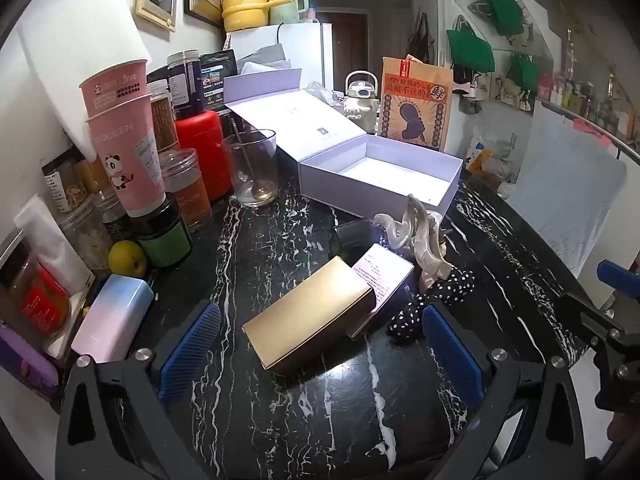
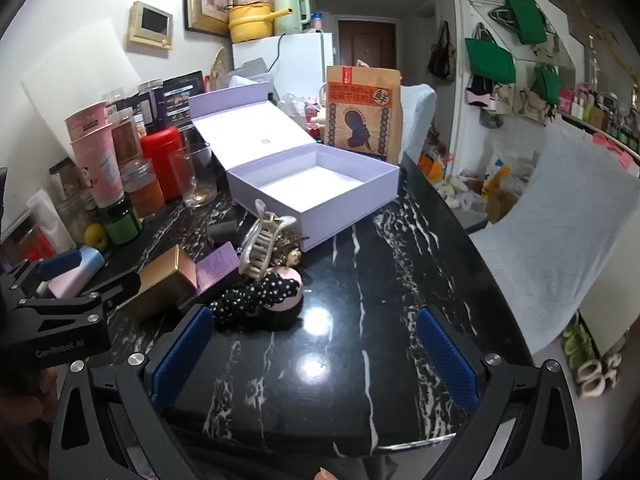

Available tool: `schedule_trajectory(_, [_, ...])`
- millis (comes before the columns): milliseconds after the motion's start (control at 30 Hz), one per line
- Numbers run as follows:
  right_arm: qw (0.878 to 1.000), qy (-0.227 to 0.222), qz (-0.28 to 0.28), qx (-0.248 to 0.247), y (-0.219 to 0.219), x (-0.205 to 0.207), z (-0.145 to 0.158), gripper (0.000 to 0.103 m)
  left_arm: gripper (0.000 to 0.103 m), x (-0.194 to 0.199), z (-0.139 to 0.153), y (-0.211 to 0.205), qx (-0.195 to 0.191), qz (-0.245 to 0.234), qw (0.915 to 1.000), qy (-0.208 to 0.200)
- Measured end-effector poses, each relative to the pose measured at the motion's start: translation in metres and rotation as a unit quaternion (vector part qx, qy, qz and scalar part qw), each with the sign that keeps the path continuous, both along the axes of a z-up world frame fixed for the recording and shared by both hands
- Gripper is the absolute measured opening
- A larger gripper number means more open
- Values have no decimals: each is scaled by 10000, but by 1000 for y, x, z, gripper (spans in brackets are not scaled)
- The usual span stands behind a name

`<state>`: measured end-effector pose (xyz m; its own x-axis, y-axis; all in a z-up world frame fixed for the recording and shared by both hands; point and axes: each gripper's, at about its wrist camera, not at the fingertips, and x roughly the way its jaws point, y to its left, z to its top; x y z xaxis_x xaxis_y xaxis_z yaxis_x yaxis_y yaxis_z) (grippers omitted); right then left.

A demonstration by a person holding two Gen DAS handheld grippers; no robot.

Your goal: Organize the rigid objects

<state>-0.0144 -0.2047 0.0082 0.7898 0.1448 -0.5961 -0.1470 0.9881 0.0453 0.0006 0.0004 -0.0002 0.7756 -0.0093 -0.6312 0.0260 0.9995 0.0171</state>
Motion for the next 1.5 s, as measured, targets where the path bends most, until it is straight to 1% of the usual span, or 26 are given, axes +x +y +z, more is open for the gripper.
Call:
schedule_trajectory(167, [10000, -3, -3, -22, 0, 0, 0, 103, 103, 4, 0, -2, 71, 18, 10000, -44])
schedule_trajectory(200, [10000, -3, -1, -30, 1, 0, 0, 103, 103, -2, 1, -6, 54, 11, 9999, -105])
schedule_trajectory(300, [10000, 17, 4, 19, -1, 1, 1, 103, 103, -1, 1, -10, 85, 18, 9999, -134])
schedule_trajectory(367, [10000, 19, 7, 17, -1, 1, 1, 103, 103, -5, 3, -1, -4, -29, 9998, -196])
schedule_trajectory(600, [10000, 21, 14, 7, 1, -1, 0, 103, 103, -5, 7, 3, -36, -75, 9999, -127])
schedule_trajectory(1500, [10000, 33, 11, -3, 4, 1, 0, 103, 103, -8, 6, 0, -2, -148, 9998, -130])
